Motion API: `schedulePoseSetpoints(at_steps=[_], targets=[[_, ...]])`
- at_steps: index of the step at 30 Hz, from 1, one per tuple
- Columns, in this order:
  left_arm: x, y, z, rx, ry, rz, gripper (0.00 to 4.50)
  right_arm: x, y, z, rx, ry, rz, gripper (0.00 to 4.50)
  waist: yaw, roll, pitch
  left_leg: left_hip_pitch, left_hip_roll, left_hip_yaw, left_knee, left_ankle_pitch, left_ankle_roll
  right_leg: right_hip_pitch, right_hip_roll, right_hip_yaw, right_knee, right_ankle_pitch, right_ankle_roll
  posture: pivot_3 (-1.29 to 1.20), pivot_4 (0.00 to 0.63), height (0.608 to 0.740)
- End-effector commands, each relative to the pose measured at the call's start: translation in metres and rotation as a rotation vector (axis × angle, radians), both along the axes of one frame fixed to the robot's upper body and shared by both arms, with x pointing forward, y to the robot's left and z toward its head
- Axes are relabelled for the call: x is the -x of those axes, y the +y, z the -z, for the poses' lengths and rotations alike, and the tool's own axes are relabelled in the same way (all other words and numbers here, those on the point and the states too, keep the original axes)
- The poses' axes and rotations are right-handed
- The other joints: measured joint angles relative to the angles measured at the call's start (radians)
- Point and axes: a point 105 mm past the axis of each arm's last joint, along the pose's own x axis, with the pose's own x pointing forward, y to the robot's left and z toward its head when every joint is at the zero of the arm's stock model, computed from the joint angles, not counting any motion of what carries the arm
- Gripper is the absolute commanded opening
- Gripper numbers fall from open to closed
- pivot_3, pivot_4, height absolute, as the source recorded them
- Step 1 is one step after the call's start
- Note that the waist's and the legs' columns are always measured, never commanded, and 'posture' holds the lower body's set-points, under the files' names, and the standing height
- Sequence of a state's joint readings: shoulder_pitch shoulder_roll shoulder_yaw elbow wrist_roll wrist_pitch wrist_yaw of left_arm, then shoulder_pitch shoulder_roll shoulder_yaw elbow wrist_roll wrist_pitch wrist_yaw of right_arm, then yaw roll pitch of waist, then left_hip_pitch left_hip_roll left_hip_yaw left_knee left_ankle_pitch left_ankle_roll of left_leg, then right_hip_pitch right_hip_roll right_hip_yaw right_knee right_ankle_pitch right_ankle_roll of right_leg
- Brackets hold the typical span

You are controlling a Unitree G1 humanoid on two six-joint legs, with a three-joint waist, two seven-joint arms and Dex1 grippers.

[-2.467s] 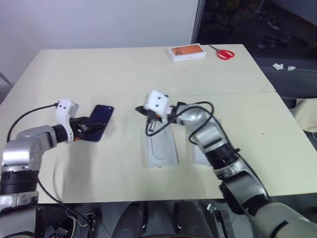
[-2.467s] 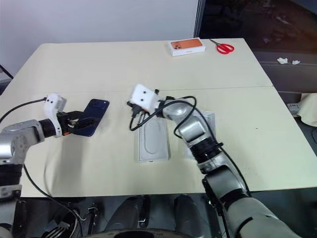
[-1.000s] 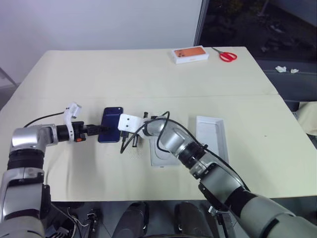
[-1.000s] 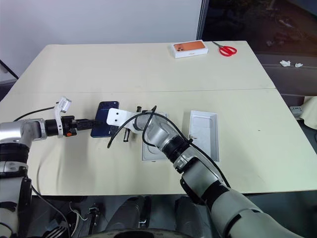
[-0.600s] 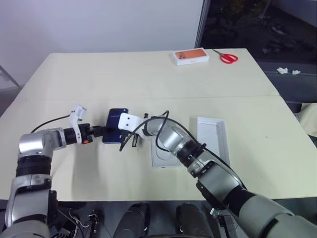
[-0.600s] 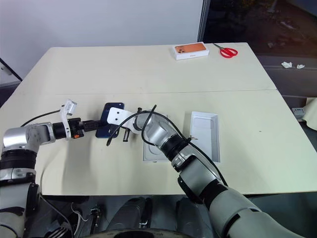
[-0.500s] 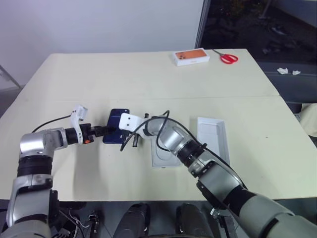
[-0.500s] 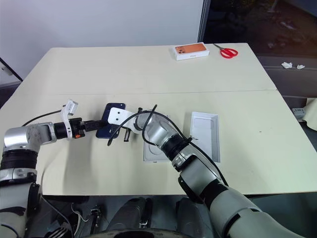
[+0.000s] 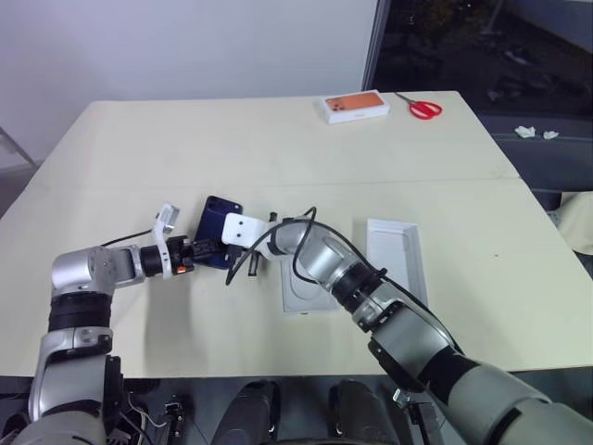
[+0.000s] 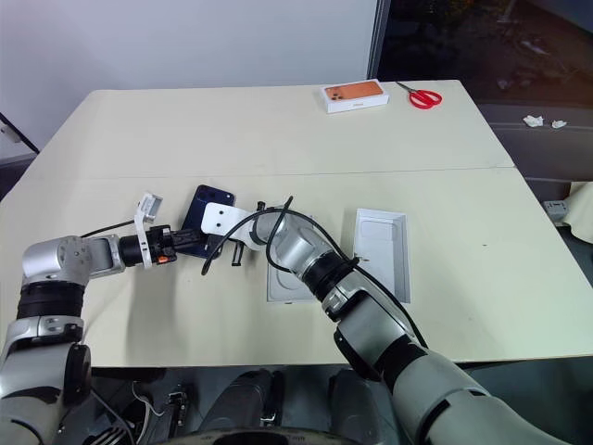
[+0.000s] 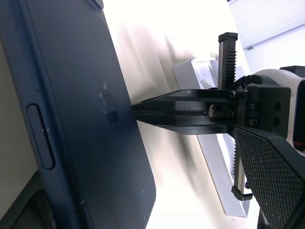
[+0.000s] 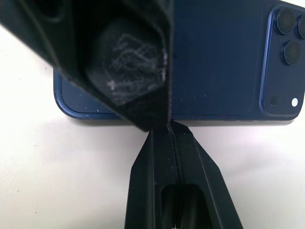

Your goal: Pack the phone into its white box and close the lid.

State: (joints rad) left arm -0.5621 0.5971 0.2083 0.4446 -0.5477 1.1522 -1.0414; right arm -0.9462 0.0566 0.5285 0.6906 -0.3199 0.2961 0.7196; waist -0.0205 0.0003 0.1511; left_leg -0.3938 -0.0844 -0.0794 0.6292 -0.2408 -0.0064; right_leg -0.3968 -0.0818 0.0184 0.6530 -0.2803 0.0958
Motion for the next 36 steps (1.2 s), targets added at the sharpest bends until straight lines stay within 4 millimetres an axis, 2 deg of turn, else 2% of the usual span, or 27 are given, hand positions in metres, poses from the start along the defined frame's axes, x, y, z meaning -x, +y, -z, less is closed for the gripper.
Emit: schedulePoseSetpoints(at_steps=[1,9,17,20,21,30,33,36], targets=[[0.008,0.003,0.020,-0.003,0.096,-0.018,4.48,0.003,0.003,-0.005,-0.008,-0.029,-0.028,0.00,0.000,0.000,0.000,0.000,0.000,0.000,0.000,0.000,0.000,0.000,0.000,0.000,0.000,0.000,0.000,0.00,0.150,0.740],[0.004,0.022,0.013,0.028,0.085,-0.103,4.48,0.004,0.001,-0.002,0.008,-0.038,-0.039,0.00,-0.006,0.000,0.000,0.000,0.001,0.000,-0.001,0.000,0.000,0.000,0.000,0.000,-0.002,0.000,0.000,0.00,0.150,0.740],[0.009,0.020,0.016,0.057,0.106,-0.123,4.48,0.008,0.003,-0.003,0.002,-0.038,-0.051,0.00,-0.024,0.000,0.000,0.000,0.003,0.000,-0.002,0.000,0.000,0.000,0.001,0.000,-0.002,0.000,0.000,0.00,0.150,0.740],[0.007,0.020,0.015,0.084,0.112,-0.148,3.70,0.008,0.002,-0.002,0.008,-0.041,-0.057,0.00,-0.024,0.000,0.000,0.000,0.003,0.000,-0.002,0.000,0.000,-0.001,0.001,0.000,-0.002,0.000,0.000,0.00,0.150,0.740],[0.007,0.021,0.015,0.091,0.116,-0.157,3.31,0.008,0.001,-0.002,0.009,-0.041,-0.058,0.00,-0.024,0.000,0.000,0.000,0.003,0.000,-0.002,0.000,0.000,-0.001,0.001,0.000,-0.002,0.000,0.000,0.00,0.150,0.740],[0.009,0.024,0.012,0.156,0.138,-0.194,3.31,0.009,0.001,-0.002,0.006,-0.041,-0.057,0.00,-0.024,-0.001,0.000,0.000,0.003,0.000,-0.003,0.000,0.000,-0.001,0.001,0.000,-0.003,0.000,0.000,0.00,0.150,0.740],[0.010,0.023,0.013,0.164,0.143,-0.201,2.45,0.009,0.001,-0.002,0.006,-0.040,-0.057,0.00,-0.024,-0.001,0.000,0.000,0.003,0.000,-0.003,0.000,0.000,-0.001,0.001,0.000,-0.003,0.000,0.000,0.00,0.150,0.740],[0.011,0.022,0.014,0.164,0.146,-0.202,0.93,0.009,0.001,-0.001,0.008,-0.040,-0.058,0.00,-0.023,-0.001,0.001,0.000,0.003,0.000,-0.003,0.000,0.000,-0.001,0.001,0.001,-0.003,0.000,0.000,0.00,0.150,0.740]])
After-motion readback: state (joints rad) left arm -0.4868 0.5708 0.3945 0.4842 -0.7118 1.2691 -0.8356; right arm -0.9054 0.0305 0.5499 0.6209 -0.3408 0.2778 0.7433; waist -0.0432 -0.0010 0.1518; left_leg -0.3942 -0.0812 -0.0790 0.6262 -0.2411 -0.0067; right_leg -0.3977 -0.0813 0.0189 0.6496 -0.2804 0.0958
